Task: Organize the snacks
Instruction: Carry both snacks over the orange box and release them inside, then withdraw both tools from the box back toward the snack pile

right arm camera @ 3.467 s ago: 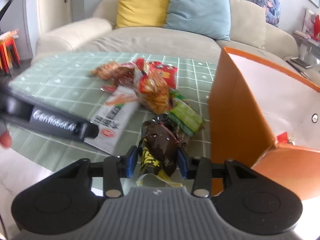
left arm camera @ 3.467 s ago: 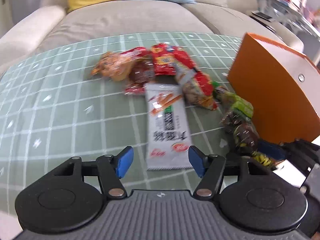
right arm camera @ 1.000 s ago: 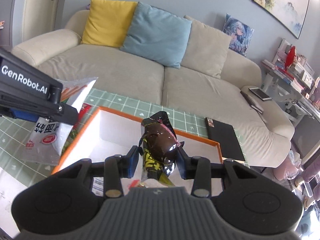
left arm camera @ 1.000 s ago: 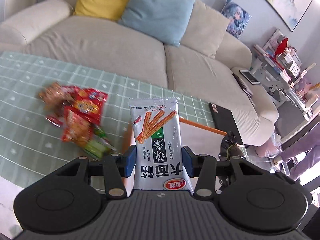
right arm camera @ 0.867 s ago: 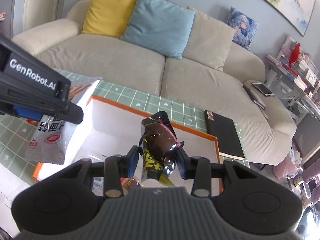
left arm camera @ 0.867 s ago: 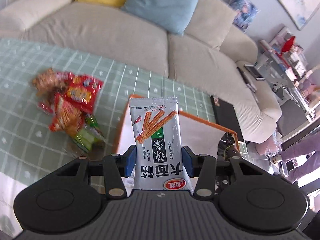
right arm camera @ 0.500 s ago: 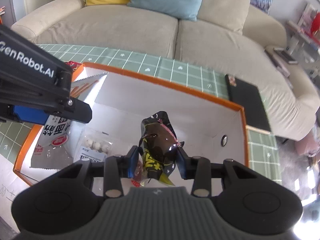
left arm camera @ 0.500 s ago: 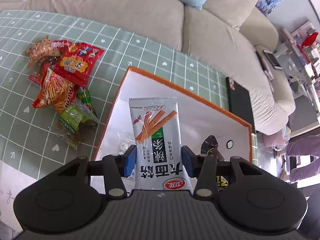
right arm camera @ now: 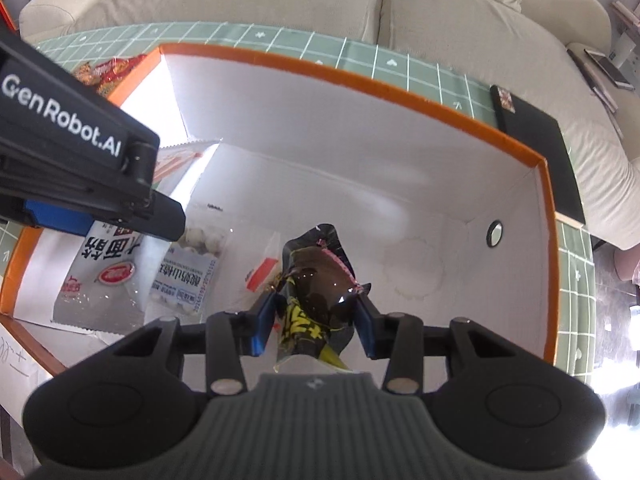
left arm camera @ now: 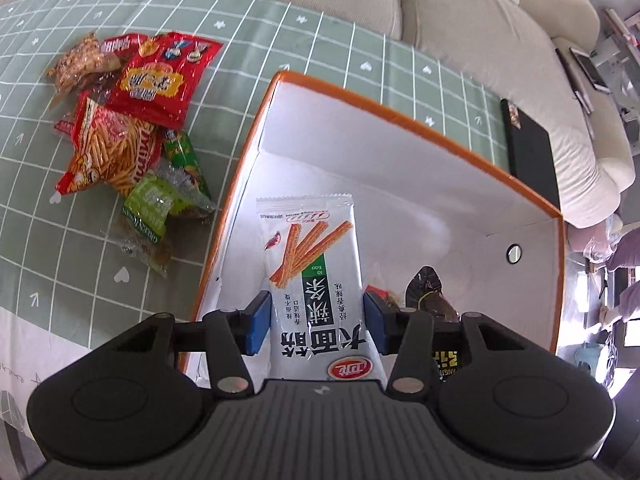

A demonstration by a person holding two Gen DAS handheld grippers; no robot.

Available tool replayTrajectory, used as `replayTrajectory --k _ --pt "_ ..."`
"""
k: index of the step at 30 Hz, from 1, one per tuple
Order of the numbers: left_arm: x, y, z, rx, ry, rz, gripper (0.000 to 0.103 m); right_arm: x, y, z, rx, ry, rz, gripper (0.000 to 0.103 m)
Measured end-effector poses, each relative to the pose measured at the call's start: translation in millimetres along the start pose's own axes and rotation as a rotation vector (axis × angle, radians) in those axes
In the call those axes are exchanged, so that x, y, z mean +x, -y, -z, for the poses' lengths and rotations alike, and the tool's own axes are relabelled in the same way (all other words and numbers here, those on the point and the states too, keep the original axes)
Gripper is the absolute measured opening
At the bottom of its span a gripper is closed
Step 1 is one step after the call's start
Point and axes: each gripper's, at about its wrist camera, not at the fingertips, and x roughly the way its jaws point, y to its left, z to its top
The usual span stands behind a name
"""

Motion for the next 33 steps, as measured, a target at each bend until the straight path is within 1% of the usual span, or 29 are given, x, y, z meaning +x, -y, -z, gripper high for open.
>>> replayTrajectory --k 4,8,11,13,15,17,18,19,22,25,29,33 --pt "2.7 -1.5 0.3 0.003 -0.003 -0.012 0.057 2.9 -2.5 1.1 -0.007 -0.017 -0.005 0.043" --pt "-1.5 -4.1 0.6 -0.005 0.013 -0.003 0.068 1.6 -2.2 -1.1 -0.004 -0.026 -0.006 0.047" --pt "-8.4 -6.5 0.4 -0.011 0.026 0.007 0.069 0.3 0.9 -3.2 0.006 -0.032 -0.007 0.049" --pt "-14.0 -9.2 0.3 -0.024 0.031 0.023 0.070 -2.5 0.5 -3.4 0.014 -0.032 0.001 0.055" --pt "-21.7 -11.9 0.7 -0.026 0.044 0.043 0.071 -8.1 0.3 -3.6 0.022 -0.024 0.015 0.056" --pt "-31.2 -13.4 2.7 0.000 0.069 0.067 0.073 -15.0 0.9 -4.2 0.034 -0.008 0.024 0.064" --pt "-36.0 -13.9 4.1 0.023 0.081 0.076 0.074 -19.5 0.8 -4.3 0.040 0.002 0.025 0.071" --pt "-41.0 -14.8 6.1 0.045 0.093 0.084 0.074 -23.3 0.8 -5.1 0.044 0.012 0.025 0.076" --pt "-56.7 -21.9 10.1 0.072 0.130 0.109 0.074 -34.9 -2.8 -6.3 0.049 0.028 0.030 0.077" --pt "-74.8 -34.2 13.5 0.082 0.194 0.115 0.074 -45.8 -9.5 -7.7 0.049 0.049 0.038 0.077" --pt "-93.1 -55.7 12.5 0.050 0.240 0.122 0.074 -59.6 -26.7 -10.5 0.035 0.077 0.038 0.077" --pt "-108.1 -84.2 9.5 0.006 0.287 0.114 0.074 -74.7 -49.5 -18.9 0.011 0.123 0.038 0.078"
